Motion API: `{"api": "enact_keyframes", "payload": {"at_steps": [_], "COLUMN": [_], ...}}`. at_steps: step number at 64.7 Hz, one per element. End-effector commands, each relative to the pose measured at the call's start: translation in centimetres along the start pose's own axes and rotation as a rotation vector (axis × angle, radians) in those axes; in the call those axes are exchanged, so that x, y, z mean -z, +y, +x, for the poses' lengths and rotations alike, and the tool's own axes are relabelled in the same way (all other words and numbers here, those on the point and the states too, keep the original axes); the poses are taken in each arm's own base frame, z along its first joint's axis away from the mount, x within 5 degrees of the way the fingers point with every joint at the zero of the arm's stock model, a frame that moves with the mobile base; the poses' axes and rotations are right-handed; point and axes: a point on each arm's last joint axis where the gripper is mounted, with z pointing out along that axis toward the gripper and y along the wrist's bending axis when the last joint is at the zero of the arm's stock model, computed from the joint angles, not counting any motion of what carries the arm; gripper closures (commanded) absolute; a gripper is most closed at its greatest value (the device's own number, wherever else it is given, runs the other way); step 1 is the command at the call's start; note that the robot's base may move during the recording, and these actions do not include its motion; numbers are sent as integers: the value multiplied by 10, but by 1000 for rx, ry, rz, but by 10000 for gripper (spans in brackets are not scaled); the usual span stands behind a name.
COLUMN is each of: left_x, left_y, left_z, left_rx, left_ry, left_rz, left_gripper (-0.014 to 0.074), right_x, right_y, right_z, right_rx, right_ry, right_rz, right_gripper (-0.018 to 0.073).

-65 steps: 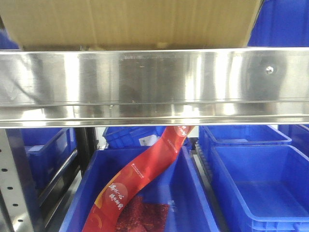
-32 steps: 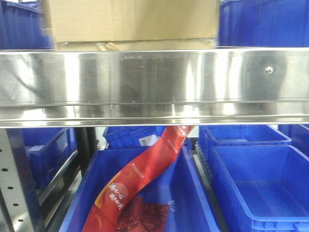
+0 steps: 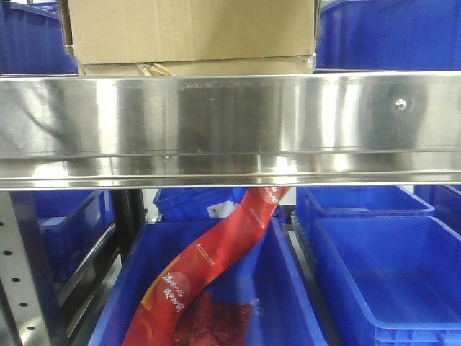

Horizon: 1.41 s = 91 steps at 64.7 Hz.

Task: Stack two boxes on right shelf middle
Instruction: 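Push the held boxes forward onto the middle shelf with both grippers, then open both grippers and pull them back from the boxes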

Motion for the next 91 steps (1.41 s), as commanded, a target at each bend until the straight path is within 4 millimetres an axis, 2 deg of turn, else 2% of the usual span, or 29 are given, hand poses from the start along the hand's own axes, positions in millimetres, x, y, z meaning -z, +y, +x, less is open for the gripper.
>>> {"api": "enact_keyframes", "payload": {"at_steps": [1, 9, 13, 28, 35, 43, 51, 59, 72, 80, 91], "left_x": [17, 26, 24, 24, 32, 43, 62, 84, 114, 122, 123], "left_y": [-1, -1, -1, 9, 19, 37, 55, 65, 70, 71, 71], "left_z": [3, 20, 34, 109, 143, 183, 206, 218, 221, 223, 223], "left_rx": [-24, -6, 4, 41, 56, 76, 103, 116, 125, 127, 127], "left_ry": [-36, -106, -155, -254, -312, -353, -413, -491, -617, -647, -650], "left_rz": [83, 153, 192, 277, 297, 272, 225, 202, 216, 221, 221], "left_gripper": [706, 706, 706, 707, 707, 707, 707, 707, 707, 707, 707], "right_x": [23, 30, 30, 28, 31, 44, 68, 91, 121, 128, 129], "right_y": [-6, -10, -12, -21, -29, -44, -57, -68, -77, -79, -79], "right_z": [0, 16, 31, 97, 131, 170, 191, 200, 204, 206, 206], "right_rx": [59, 80, 95, 112, 122, 126, 132, 115, 91, 85, 84], "right_ry": [-92, -167, -214, -305, -312, -281, -327, -348, -460, -488, -492], "right_rz": [-24, -63, -95, -195, -218, -209, -201, -182, -201, -205, -206], "right_gripper": [720, 720, 720, 720, 720, 720, 720, 720, 720, 720, 720]}}
